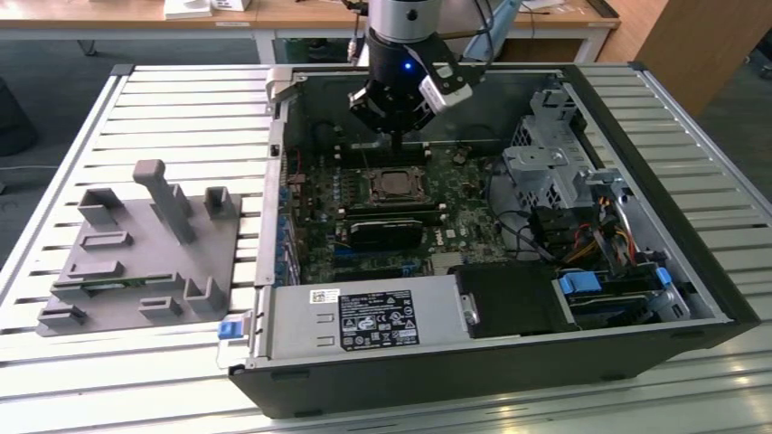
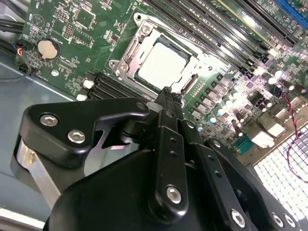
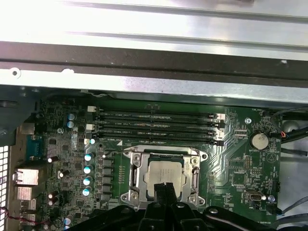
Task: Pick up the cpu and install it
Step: 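Install the first cpu locking lever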
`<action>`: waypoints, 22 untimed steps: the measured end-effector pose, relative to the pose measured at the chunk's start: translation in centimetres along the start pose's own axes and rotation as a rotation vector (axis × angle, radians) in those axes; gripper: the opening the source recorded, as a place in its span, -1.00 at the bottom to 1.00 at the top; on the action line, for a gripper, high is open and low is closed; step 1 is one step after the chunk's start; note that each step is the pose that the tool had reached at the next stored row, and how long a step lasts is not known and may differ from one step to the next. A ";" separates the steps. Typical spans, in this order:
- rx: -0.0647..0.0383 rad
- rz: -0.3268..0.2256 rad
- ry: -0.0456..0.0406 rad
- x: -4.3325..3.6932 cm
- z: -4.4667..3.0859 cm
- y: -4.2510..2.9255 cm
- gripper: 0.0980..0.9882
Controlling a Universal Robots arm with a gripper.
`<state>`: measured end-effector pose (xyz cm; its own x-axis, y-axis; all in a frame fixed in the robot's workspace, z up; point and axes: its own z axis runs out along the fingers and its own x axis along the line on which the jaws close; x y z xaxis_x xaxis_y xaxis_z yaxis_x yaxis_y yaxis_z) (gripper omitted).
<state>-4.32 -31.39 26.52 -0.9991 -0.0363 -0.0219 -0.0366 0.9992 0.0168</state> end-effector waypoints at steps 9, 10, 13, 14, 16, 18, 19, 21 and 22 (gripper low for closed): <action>0.000 0.000 0.0001 0.37 -0.02 0.01 -0.98; 0.000 0.000 0.0001 0.38 -0.02 0.01 -0.98; 0.000 0.004 0.0002 0.39 -0.02 0.01 -0.98; 0.000 0.010 0.0000 0.40 -0.01 0.01 -0.98; 0.001 0.025 -0.0002 0.41 -0.01 0.01 -0.98; 0.001 0.038 -0.0005 0.42 0.00 0.01 -0.98; 0.001 0.040 -0.0005 0.44 0.00 0.01 -0.98; 0.001 0.040 -0.0005 0.51 0.00 0.02 -0.98; 0.001 0.040 -0.0006 0.71 -0.01 0.02 -0.98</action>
<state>-5.02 -31.39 26.51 -0.9998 0.0038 -0.0218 0.0034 0.9999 0.0166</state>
